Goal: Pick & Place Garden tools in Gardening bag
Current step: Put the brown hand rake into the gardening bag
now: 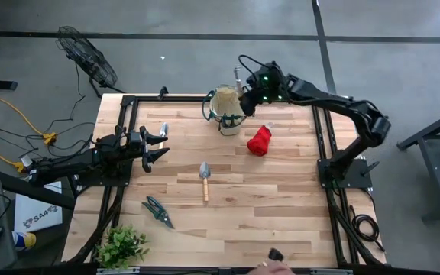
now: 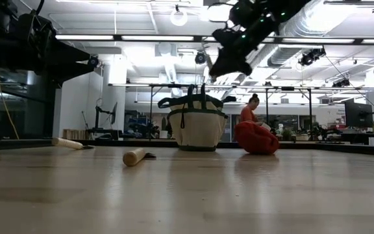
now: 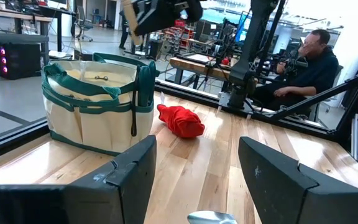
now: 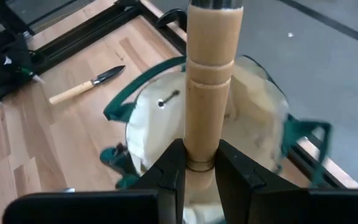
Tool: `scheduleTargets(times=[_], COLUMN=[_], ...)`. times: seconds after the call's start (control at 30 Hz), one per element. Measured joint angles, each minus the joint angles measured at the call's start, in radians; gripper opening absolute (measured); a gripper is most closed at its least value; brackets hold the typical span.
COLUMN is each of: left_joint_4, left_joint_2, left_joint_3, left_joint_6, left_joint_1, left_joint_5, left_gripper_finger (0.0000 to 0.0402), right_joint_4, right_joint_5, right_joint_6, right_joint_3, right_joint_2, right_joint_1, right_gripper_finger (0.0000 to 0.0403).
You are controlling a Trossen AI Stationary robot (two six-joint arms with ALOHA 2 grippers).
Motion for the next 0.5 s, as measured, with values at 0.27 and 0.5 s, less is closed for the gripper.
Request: scheduleTargets(times=[0.27, 0.5], left_joint_4=[0.0, 0.0], left_joint_2=[0.0, 0.0], left_joint_3=[0.0, 0.0], left_joint_6=[0.0, 0.0], left_joint_1=[0.0, 0.0], left_joint_5=[0.0, 0.0], left_gripper_finger=[0.0223, 0.0223], right_joint_4=[-0.044, -0.06], right_joint_5=[-0.079, -0.118], right_joint_6=[-0.01, -0.003], right_joint_3=[0.121, 0.131], right_joint_2=[0.164, 0.223], right_joint_1=[-0.006, -0.012], right_gripper_finger=[0.0055, 0.0055])
